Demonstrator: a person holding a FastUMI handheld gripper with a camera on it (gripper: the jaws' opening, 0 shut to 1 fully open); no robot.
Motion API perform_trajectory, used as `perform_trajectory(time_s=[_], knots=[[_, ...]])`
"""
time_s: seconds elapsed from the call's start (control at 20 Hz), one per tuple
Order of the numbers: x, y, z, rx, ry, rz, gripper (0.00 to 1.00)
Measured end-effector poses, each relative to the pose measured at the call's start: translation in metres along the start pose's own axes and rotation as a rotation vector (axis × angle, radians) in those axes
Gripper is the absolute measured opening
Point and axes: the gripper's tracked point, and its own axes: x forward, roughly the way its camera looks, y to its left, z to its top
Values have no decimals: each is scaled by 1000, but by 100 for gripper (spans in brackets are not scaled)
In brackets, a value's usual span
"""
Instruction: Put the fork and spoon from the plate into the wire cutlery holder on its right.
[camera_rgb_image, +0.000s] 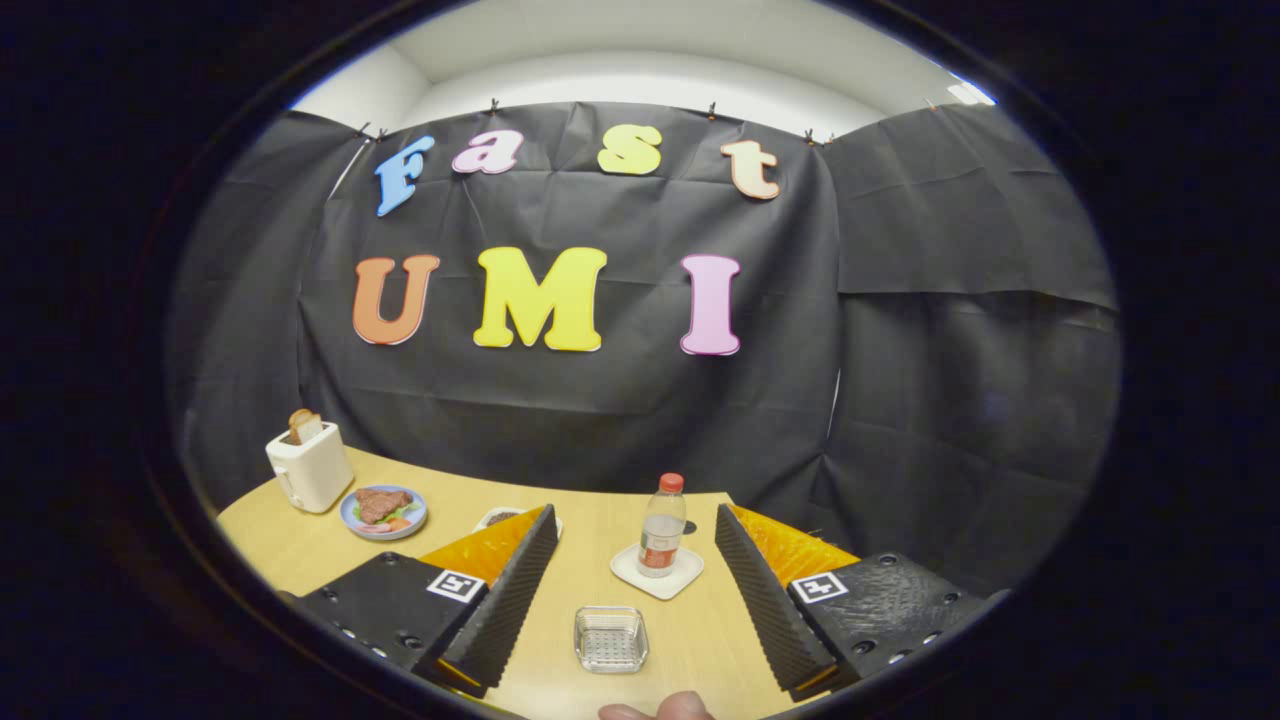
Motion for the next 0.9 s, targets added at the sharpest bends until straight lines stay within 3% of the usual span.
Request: perform_trajectory(time_s=[0.55, 0.8, 0.9], knots=[[5, 5, 4, 10, 39, 36, 95], [11, 26, -1, -36, 93, 92, 95], [16, 39, -19, -85, 172, 125, 95]])
